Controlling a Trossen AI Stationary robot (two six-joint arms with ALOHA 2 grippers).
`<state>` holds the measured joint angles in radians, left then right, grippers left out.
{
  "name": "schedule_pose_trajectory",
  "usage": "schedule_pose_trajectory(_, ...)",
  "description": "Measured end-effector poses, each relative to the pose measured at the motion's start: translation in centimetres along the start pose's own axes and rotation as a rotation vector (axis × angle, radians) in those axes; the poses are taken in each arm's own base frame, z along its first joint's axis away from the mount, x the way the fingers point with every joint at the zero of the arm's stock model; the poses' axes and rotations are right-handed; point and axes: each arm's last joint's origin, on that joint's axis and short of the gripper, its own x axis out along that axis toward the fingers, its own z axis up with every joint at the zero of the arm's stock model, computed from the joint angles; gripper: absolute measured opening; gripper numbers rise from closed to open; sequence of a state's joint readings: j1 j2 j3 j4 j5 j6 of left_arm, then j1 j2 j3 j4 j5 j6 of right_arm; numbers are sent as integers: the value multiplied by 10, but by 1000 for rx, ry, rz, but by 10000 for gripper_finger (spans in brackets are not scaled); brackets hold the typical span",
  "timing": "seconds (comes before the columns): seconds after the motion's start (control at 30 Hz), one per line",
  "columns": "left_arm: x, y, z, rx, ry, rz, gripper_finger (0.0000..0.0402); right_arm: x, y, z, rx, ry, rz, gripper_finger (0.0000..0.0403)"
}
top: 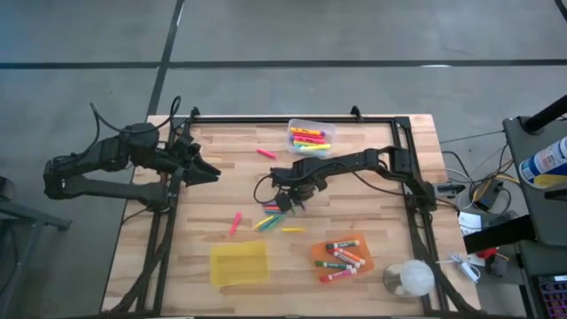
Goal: Pick & Place Markers
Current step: Put the right purple pen into the yellow bin
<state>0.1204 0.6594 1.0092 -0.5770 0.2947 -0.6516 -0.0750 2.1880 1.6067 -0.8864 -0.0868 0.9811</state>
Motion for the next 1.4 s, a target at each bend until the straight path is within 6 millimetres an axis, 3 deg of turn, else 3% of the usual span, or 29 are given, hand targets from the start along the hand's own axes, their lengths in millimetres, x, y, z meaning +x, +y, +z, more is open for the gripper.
schedule_pose_trajectory(0.3,0,0,0,0,0,0,140,-15,11,5,-80,-38,42,28)
schedule_pose_trajectory(0.6,0,0,0,7,0,0,140,-55,44,-1,-244,-117,151,28)
schedule_pose_trajectory(0.97,-1,0,0,24,-2,-1,140,-115,99,-42,-642,-291,358,29)
schedule_pose_trajectory(1.2,-7,-2,0,69,-34,-5,140,-116,119,-70,-726,-331,434,29)
schedule_pose_trajectory(1.4,-13,-4,0,75,-57,-8,140,-102,137,-82,-751,-364,512,29)
